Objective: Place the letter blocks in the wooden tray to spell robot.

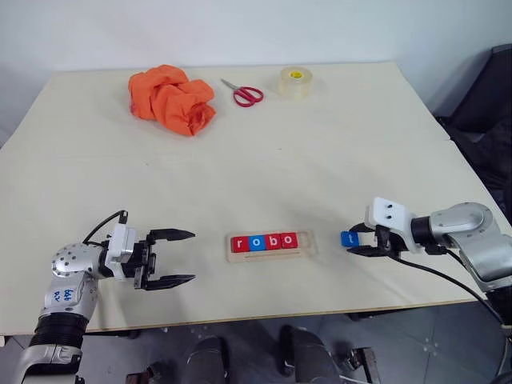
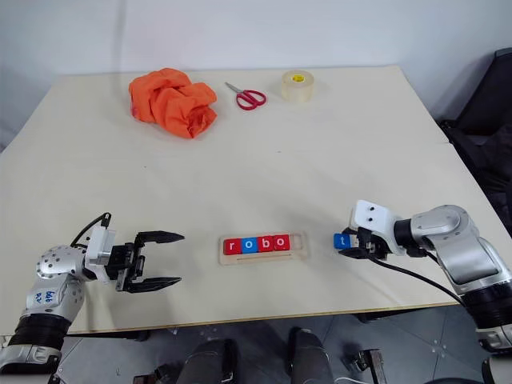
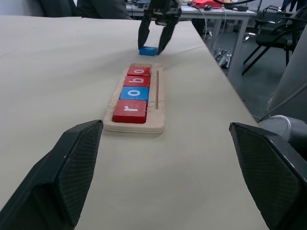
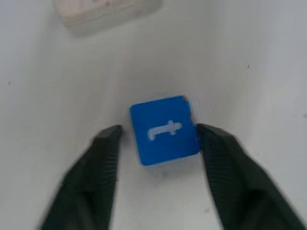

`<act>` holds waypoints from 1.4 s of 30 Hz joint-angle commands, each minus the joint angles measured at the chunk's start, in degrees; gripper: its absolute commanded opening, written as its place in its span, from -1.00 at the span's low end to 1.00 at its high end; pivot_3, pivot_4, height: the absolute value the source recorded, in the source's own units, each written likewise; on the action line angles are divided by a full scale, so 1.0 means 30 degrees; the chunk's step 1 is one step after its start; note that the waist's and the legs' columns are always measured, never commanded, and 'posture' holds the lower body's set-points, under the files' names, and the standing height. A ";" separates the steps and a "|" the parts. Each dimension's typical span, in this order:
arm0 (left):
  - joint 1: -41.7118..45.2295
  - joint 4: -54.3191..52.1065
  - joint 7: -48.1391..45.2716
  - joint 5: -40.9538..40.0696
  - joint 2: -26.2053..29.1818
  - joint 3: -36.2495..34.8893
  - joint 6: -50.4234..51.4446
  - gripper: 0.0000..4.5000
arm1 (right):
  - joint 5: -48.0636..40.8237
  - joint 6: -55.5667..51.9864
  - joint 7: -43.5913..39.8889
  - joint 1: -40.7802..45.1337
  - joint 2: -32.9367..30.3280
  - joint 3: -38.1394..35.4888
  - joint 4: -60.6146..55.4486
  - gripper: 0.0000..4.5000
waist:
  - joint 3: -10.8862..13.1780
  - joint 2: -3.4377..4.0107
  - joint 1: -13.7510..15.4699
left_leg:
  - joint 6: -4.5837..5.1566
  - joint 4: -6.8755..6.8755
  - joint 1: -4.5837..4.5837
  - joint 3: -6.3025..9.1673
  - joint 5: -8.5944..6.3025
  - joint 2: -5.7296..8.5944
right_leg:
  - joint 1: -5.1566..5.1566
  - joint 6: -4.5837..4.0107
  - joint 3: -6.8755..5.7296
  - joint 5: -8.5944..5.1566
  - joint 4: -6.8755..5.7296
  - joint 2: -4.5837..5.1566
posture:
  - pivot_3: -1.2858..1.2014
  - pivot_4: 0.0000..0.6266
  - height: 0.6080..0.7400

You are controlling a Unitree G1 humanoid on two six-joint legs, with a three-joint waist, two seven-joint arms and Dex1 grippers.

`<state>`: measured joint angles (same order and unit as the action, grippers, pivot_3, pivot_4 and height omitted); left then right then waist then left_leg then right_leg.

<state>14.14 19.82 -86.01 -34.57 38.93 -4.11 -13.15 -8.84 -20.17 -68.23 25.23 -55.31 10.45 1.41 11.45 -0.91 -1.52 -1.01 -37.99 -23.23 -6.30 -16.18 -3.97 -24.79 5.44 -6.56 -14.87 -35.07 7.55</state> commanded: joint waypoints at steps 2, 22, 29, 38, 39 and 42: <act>-0.0090 -0.0592 -0.0854 -0.0121 -0.0120 -0.0482 0.0048 1.00 | -0.0005 -0.0234 -0.0038 0.0588 -0.0014 -0.0546 -0.0595 -0.35 | 0.0000 0.0000 0.0006 | -0.0001 -0.0001 0.0000 -0.0001 0.0000 0.0000 | -0.0001 -0.0001 0.0001 0.0000 -0.0003 0.0000 | 0.03 -0.52 1.00; -0.0116 -0.0857 -0.0381 0.0235 -0.0997 -0.0581 -0.0013 1.00 | 0.0252 -0.6385 -0.1081 0.5392 0.1758 0.4210 -0.4176 -0.35 | 0.0002 0.0004 0.0000 | 0.0026 -0.0034 -0.0020 -0.0121 -0.0022 0.0000 | -0.0124 -0.0010 0.0109 -0.0002 -0.0095 0.0013 | 0.03 -0.52 1.00; -0.0817 -0.1600 0.0023 0.0207 -0.1061 -0.0822 0.0033 1.00 | 0.1120 -0.5110 -0.1408 0.5945 0.2604 0.5045 -0.2786 -0.35 | 0.0002 0.0005 -0.0026 | 0.0022 -0.0036 -0.0021 -0.0175 -0.0020 -0.0004 | -0.0185 -0.0011 0.0164 -0.0003 -0.0151 0.0008 | 0.03 -0.52 1.00; -0.1015 -0.1860 0.0221 0.0343 -0.1196 -0.1011 0.0114 1.00 | 0.1461 -0.4613 -0.1608 0.6244 0.3617 0.5179 -0.2325 -0.35 | 0.0001 0.0005 -0.0015 | 0.0022 -0.0050 -0.0021 -0.0183 -0.0020 -0.0005 | -0.0189 -0.0011 0.0175 -0.0002 -0.0161 0.0008 | 0.03 -0.52 1.00; -0.0979 -0.1837 0.0236 0.0363 -0.1219 -0.1009 0.0104 1.00 | 0.1497 -0.4541 -0.1657 0.6256 0.3671 0.5131 -0.2283 -0.35 | 0.0001 0.0005 -0.0015 | 0.0022 -0.0050 -0.0021 -0.0183 -0.0020 -0.0005 | -0.0190 -0.0011 0.0175 -0.0003 -0.0162 0.0007 | 0.03 -0.52 1.00; -0.0858 -0.1733 0.0243 0.0426 -0.1264 -0.1006 0.0084 1.00 | 0.1576 -0.4404 -0.1804 0.6332 0.3701 0.5013 -0.2184 -0.19 | 0.0001 0.0005 -0.0016 | 0.0022 -0.0051 -0.0021 -0.0187 -0.0020 -0.0005 | -0.0190 -0.0010 0.0176 -0.0003 -0.0162 0.0008 | 0.03 -0.52 1.00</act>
<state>11.55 15.98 -85.25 -33.44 35.00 -5.84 -12.66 -4.30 -34.15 -73.08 43.07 -44.17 26.56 -4.27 11.46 -0.89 -1.57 -0.95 -38.14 -23.29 -6.86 -16.24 -3.98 -25.36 5.40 -6.03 -14.88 -35.56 7.58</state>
